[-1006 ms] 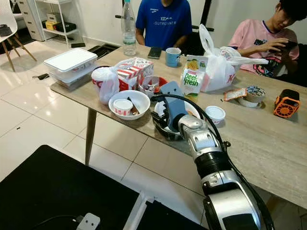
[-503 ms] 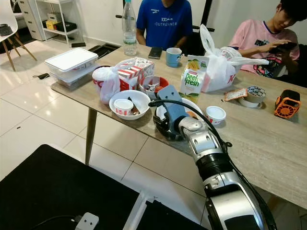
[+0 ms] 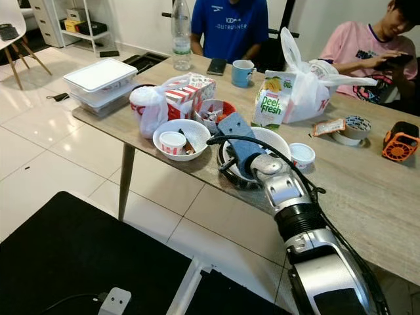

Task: Restocking fridge

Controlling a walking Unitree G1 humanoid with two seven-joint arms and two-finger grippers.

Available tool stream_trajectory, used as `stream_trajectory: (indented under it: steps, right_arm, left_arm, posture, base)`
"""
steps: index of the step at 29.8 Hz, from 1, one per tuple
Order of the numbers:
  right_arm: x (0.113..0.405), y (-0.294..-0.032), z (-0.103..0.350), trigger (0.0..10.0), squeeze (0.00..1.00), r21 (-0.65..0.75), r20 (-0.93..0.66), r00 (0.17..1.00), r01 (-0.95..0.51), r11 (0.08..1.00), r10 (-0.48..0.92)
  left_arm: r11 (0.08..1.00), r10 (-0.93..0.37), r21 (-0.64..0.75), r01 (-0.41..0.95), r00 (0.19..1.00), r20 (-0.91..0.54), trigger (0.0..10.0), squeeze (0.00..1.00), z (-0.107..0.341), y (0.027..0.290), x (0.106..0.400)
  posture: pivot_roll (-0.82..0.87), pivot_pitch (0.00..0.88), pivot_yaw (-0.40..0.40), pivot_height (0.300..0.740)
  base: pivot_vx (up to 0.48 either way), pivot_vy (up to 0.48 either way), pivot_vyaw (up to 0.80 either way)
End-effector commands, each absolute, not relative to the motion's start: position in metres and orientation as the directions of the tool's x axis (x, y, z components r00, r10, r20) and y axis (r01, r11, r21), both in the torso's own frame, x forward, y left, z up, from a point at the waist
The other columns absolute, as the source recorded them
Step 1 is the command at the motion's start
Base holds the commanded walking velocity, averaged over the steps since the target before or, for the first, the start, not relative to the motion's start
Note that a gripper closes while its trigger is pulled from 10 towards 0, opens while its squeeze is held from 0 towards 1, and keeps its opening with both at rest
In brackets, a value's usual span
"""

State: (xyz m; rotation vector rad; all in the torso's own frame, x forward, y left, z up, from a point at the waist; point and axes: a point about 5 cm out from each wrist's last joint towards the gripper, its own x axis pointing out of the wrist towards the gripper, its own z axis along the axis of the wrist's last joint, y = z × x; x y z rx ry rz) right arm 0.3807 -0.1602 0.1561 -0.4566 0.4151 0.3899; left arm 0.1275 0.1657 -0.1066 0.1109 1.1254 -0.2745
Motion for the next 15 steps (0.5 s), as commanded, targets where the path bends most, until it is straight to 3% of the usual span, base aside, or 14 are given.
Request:
stream_trajectory:
  steps: [1,6,8,9,10,11,13,14,15]
  right_arm:
    - [0.382,-0.162,0.158,0.0,0.0,-0.347,-0.454,0.852,-0.437,0.83,0.259]
    - [0.383,-0.165,0.161,0.0,0.0,-0.371,-0.445,0.858,-0.436,0.82,0.255]
    - [0.384,-0.166,0.166,0.5,0.0,-0.388,-0.428,0.865,-0.438,0.811,0.263]
    - [0.386,-0.167,0.175,6.1,0.0,-0.414,-0.386,0.881,-0.43,0.802,0.273]
    - [0.386,-0.167,0.175,6.1,0.0,-0.414,-0.386,0.881,-0.43,0.802,0.273]
    - [0.388,-0.167,0.183,10.0,0.0,-0.424,-0.346,0.892,-0.425,0.8,0.291]
    - [0.388,-0.167,0.183,10.0,0.0,-0.424,-0.346,0.892,-0.425,0.8,0.291]
    - [0.39,-0.168,0.197,10.0,0.26,-0.393,-0.281,0.904,-0.416,0.82,0.323]
    - [0.391,-0.17,0.209,10.0,0.95,-0.348,-0.225,0.909,-0.41,0.843,0.35]
  left_arm:
    - [0.964,-0.164,-0.091,0.251,0.287,-0.944,10.0,0.0,-0.116,0.166,0.096]
    - [0.96,-0.168,-0.089,0.265,0.291,-0.942,10.0,0.0,-0.116,0.165,0.098]
    - [0.958,-0.17,-0.088,0.274,0.293,-0.941,10.0,0.0,-0.115,0.165,0.099]
    - [0.956,-0.173,-0.088,0.28,0.294,-0.94,10.0,0.0,-0.115,0.164,0.101]
    - [0.956,-0.173,-0.088,0.28,0.294,-0.94,10.0,0.0,-0.115,0.164,0.101]
    - [0.955,-0.174,-0.087,0.285,0.296,-0.939,10.0,0.0,-0.115,0.163,0.102]
    - [0.955,-0.174,-0.087,0.285,0.296,-0.939,10.0,0.0,-0.115,0.163,0.102]
    - [0.954,-0.175,-0.088,0.286,0.297,-0.939,10.0,0.0,-0.115,0.163,0.103]
    - [0.954,-0.177,-0.089,0.287,0.296,-0.939,10.0,0.0,-0.115,0.162,0.103]
  posture:
    - [-0.06,0.038,-0.039,0.74]
    - [-0.06,0.029,-0.033,0.74]
    - [-0.06,0.029,-0.033,0.74]
    - [-0.06,0.023,-0.033,0.74]
    - [-0.06,0.023,-0.033,0.74]
    - [-0.06,0.023,-0.033,0.74]
    - [-0.06,0.023,-0.033,0.74]
    - [-0.06,0.026,-0.037,0.74]
    - [-0.06,0.026,-0.037,0.74]
  base:
    - [0.0,0.0,0.0]
    - [0.0,0.0,0.0]
    - [0.0,0.0,0.0]
    - [0.0,0.0,0.0]
    - [0.0,0.0,0.0]
    - [0.0,0.0,0.0]
    - [0.0,0.0,0.0]
    - [0.0,0.0,0.0]
    - [0.0,0.0,0.0]
